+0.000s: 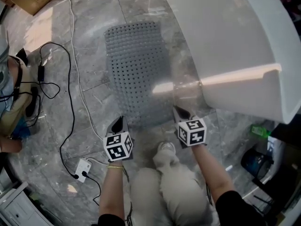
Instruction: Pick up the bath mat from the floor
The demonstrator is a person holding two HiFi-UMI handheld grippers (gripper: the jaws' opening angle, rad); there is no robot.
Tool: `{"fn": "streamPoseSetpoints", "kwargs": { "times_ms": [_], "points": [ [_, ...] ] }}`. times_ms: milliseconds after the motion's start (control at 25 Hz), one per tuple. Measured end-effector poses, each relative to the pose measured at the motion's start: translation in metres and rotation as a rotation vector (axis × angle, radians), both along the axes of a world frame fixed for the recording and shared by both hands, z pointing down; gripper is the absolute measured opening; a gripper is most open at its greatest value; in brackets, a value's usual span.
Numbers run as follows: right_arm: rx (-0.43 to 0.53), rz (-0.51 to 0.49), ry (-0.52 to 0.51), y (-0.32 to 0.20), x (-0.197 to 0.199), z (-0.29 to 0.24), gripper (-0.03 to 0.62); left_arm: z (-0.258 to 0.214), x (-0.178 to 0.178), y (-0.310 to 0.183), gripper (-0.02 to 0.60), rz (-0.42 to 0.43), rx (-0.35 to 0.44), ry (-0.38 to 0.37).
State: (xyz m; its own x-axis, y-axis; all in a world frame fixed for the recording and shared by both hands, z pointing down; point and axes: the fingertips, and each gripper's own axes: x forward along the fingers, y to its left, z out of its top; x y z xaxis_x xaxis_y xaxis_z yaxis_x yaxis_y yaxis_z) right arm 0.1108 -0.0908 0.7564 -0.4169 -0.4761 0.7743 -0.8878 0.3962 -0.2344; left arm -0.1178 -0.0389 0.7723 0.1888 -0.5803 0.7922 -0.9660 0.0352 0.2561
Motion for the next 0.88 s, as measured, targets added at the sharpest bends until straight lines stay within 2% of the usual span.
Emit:
{"fn": "streamPoseSetpoints", "kwargs": {
  "times_ms": [360, 880],
  "points": [
    [-0.036, -0.004, 0.004, 0.004, -0.004, -0.083, 0.017, -0.082, 0.004, 0.007, 0.006, 0.025, -0.053, 0.012],
    [-0.051, -0.023, 0.007, -0.01, -0.002, -0.197, 0.017, -0.196, 0.011, -0.008, 0.006, 0.023, -0.075, 0.017]
  ]
}}
